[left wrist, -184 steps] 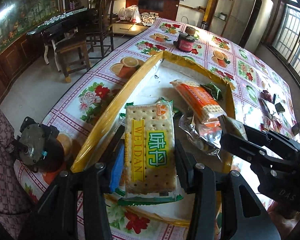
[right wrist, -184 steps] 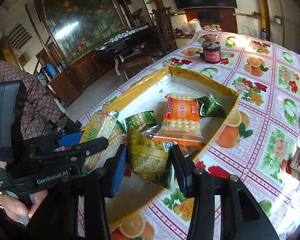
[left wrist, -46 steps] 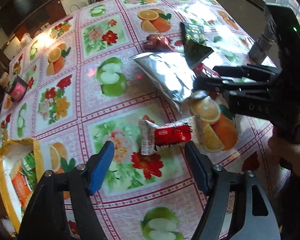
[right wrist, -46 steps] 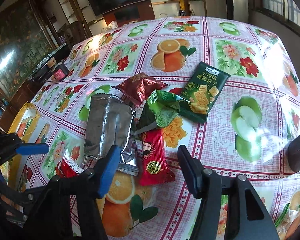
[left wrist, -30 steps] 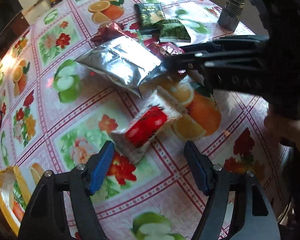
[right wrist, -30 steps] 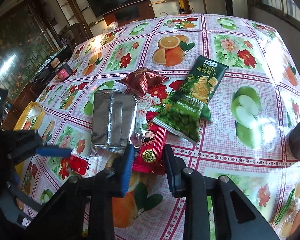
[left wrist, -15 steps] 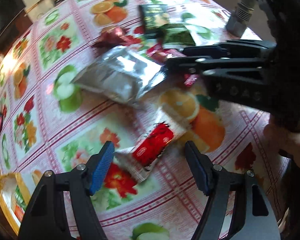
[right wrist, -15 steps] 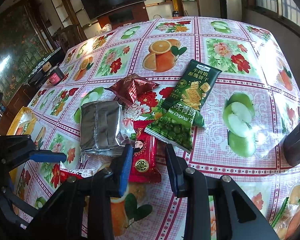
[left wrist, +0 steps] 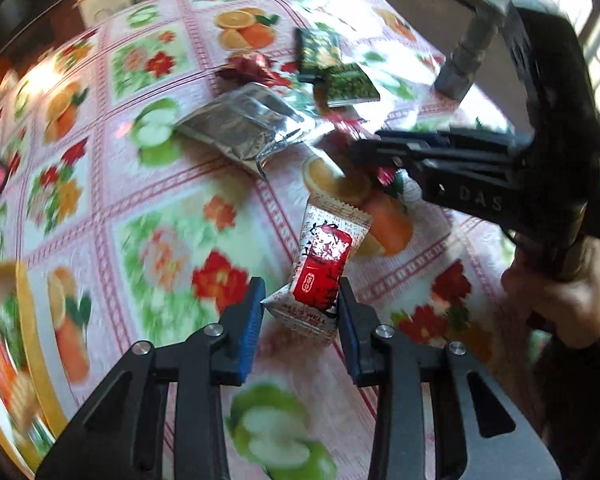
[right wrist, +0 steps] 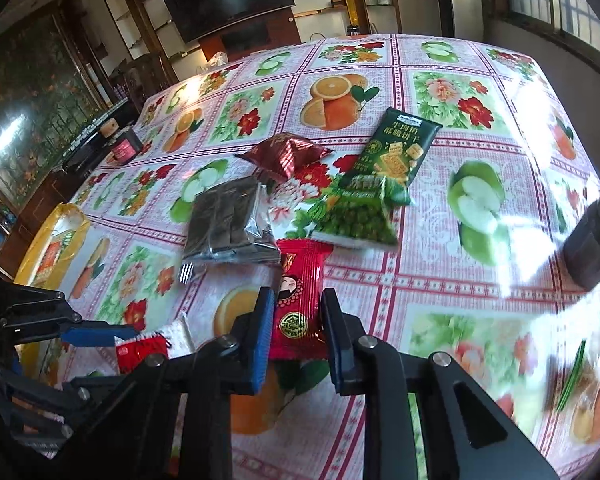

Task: Organize snacks
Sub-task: 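Grasp red-and-white candy with left tool while right tool grasps red candy bar, then carry both red candies over the white tray and open both tools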

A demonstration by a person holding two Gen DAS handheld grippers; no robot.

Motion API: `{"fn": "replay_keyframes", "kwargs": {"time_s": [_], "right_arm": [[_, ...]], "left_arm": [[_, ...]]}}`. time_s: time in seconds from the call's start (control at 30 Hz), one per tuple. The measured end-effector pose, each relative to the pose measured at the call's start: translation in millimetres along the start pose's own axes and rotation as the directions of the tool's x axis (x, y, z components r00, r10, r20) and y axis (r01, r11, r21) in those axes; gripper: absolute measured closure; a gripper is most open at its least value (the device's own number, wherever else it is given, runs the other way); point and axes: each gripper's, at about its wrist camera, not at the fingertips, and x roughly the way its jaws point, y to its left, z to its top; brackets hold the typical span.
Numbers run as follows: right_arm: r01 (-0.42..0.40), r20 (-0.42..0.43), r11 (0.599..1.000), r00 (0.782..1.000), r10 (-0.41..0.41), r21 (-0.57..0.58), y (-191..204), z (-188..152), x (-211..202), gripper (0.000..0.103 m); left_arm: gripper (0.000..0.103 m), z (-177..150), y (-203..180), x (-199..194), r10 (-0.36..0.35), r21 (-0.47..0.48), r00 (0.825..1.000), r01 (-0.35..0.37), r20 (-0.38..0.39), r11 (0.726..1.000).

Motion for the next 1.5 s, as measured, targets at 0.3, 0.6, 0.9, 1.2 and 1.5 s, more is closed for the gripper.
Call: {"fn": "replay_keyframes", "kwargs": {"time_s": [0.3,0.6,0.9,1.2,1.5], "right_arm": [[-0.091,0.074,0.996,0.993,0.091,-0.001,35,-38,-50,0.082],[0.048,0.025,0.99,0.999,-0.045,-0.134,64,-59,-50,0.069],[0.06,-0.059,0.979,0.996,-0.073,-0.197,61,-53,-15,0.072],[-0.077,-0.005,0.991,0.997,0.077,-0.112,78,-69,-48,0.085],[-0.228,0.003,0.962,0.973,0.231,-0.148,131,-74,-59,0.085]], "left_arm": [[0.066,-53,4,-60,0.089,-0.146,0.988,-0.07,0.129,0.987],[0.066,-80,14,-65,0.069,-0.203,0.989,-0.041,0.131,0.978],[0.066,-92,17,-82,0.072,-0.224,0.984,-0.034,0.163,0.974],[0.066,-102,27,-106,0.158,-0.274,0.963,-0.095,0.218,0.957],[0.066,-120,44,-125,0.215,-0.329,0.946,-0.128,0.243,0.935]]}}
